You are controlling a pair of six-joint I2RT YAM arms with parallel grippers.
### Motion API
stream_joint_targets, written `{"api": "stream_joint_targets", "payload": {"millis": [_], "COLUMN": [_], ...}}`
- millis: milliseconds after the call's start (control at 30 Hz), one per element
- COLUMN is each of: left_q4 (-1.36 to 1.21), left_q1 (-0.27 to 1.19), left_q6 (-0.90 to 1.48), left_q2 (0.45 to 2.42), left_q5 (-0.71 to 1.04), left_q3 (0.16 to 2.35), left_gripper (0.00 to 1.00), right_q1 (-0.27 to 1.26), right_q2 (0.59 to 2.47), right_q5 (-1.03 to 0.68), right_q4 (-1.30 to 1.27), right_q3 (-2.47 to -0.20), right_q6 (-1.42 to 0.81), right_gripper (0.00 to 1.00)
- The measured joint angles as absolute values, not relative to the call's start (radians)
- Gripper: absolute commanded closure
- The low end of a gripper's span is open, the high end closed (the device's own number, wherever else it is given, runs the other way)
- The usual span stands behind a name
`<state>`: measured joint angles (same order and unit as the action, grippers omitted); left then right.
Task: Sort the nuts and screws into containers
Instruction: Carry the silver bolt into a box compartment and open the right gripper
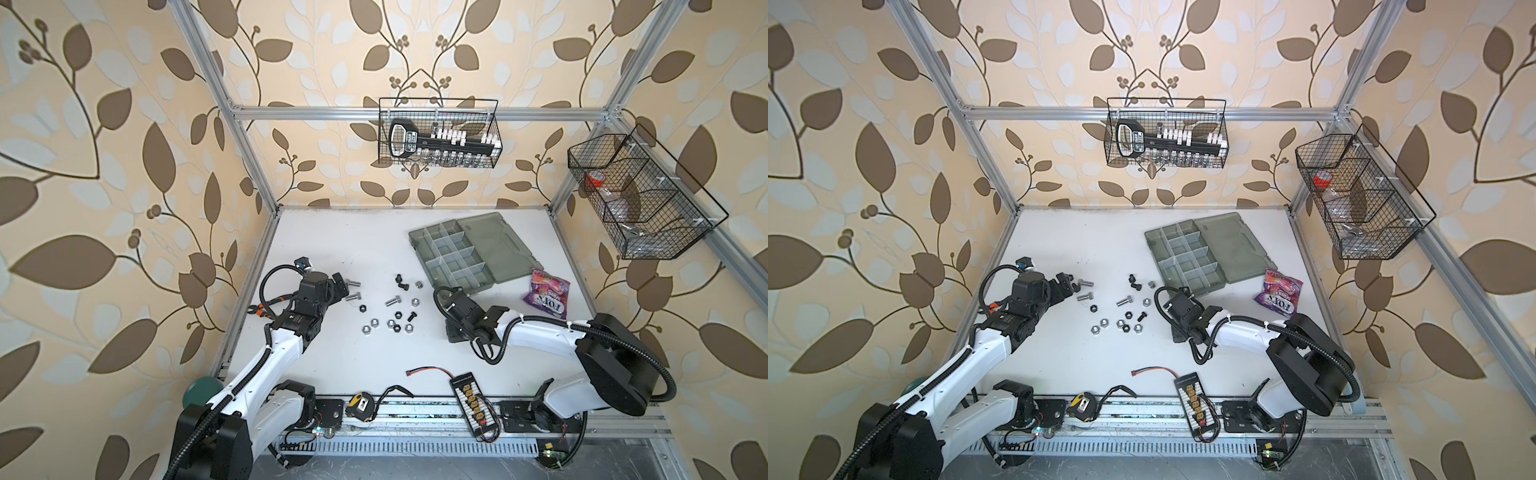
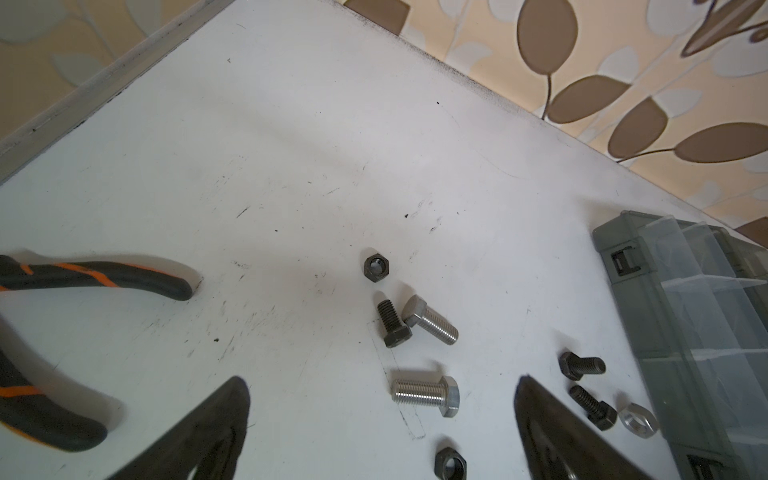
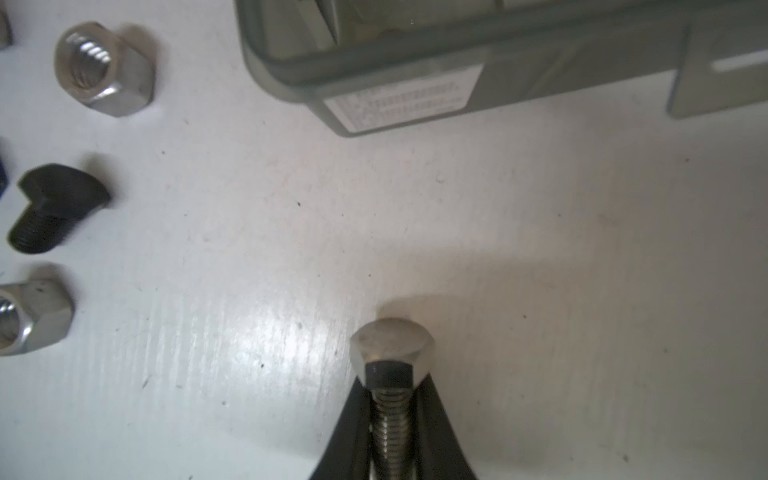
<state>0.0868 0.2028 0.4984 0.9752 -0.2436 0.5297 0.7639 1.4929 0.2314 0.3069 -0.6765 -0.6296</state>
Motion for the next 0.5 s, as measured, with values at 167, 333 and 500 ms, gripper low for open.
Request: {"api": "stream_joint_targets", "payload": {"millis": [167,333,500], "left_q4": [0.088,0.099,0.108], "left_q1": [0.203,0.203,0.203], "left_q6": [0.498,0.499,0.501], "left_q2": [0.969,0.964,0.963], "left_q5": [-0.244,-0.246,-0.258], "left_q3": [0.53,0.53,0.53], "left_gripper": [0.01,0.01,0.01], "right_q1": [0.764,0.764,0.764], "right_q2": [1.496,1.496,1.46], "right_q5": [0.236,0.223,0.213], "right_q4": [0.316,0.357,0.423], "right_q3": [-0.684,-0.703,-0.773], "right_q6": [-0.632,-0.62,-0.58], "right_gripper": [1.0,1.0,1.0]}}
